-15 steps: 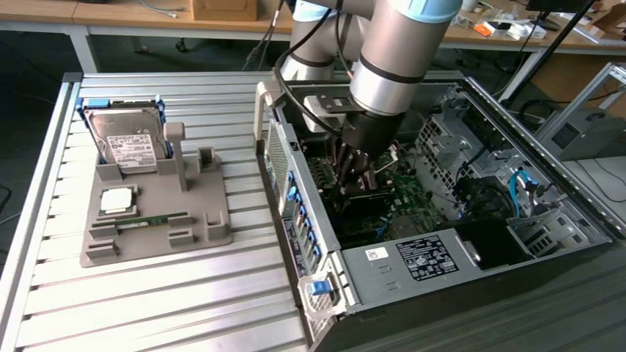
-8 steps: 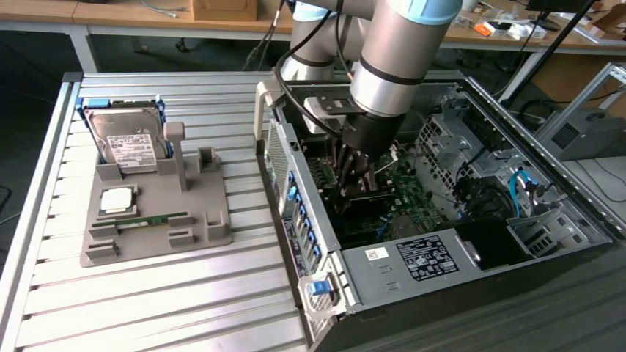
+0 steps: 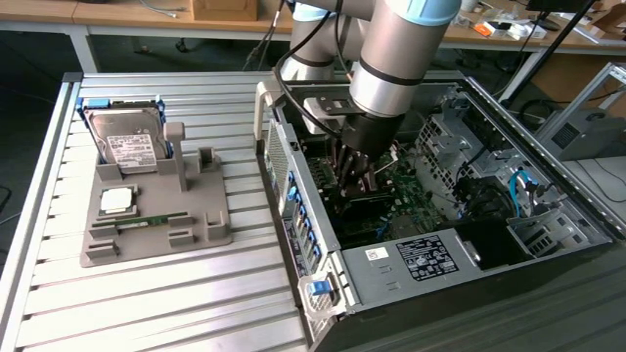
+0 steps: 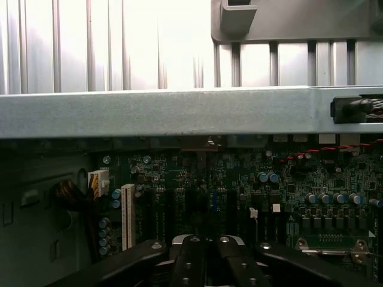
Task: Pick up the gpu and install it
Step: 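Press down on the gpu until it lock into place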
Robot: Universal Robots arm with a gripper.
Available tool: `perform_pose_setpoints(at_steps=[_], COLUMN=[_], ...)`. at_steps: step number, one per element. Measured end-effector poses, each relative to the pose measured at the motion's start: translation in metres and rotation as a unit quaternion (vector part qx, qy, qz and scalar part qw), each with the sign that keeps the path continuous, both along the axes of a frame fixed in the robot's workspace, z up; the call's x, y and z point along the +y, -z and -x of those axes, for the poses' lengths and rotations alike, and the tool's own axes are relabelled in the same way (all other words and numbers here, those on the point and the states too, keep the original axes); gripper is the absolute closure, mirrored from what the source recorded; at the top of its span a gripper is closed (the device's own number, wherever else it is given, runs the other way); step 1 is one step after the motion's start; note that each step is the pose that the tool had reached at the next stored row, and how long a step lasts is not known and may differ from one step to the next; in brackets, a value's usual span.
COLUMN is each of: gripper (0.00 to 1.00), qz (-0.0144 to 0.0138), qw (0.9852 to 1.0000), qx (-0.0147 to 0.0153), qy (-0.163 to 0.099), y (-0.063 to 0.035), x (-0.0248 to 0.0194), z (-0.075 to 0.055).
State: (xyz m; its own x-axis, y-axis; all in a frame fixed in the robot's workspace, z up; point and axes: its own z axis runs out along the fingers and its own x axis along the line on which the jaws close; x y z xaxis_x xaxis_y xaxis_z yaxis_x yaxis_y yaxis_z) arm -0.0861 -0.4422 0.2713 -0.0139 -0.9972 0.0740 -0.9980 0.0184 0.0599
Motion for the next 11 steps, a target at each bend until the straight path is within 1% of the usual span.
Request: perform_pose_setpoints(at_steps=[8, 9, 10, 11], gripper=[0.89, 0.89, 0.89, 0.89], qz=[-0.0003, -0.0007, -0.0010, -0.0001], qw=[1.0000, 1.0000, 1.0000, 1.0000], qx=[-0.0002, -0.0005, -0.0011, -0.0010], qy=[0.000, 0.000, 0.000, 0.000], y=[-0.0006, -0.0015, -0.0049, -0.0093], x=[0.0000, 0.0001, 0.0002, 0.0000], z=[-0.0001, -0.0001, -0.0001, -0.0001])
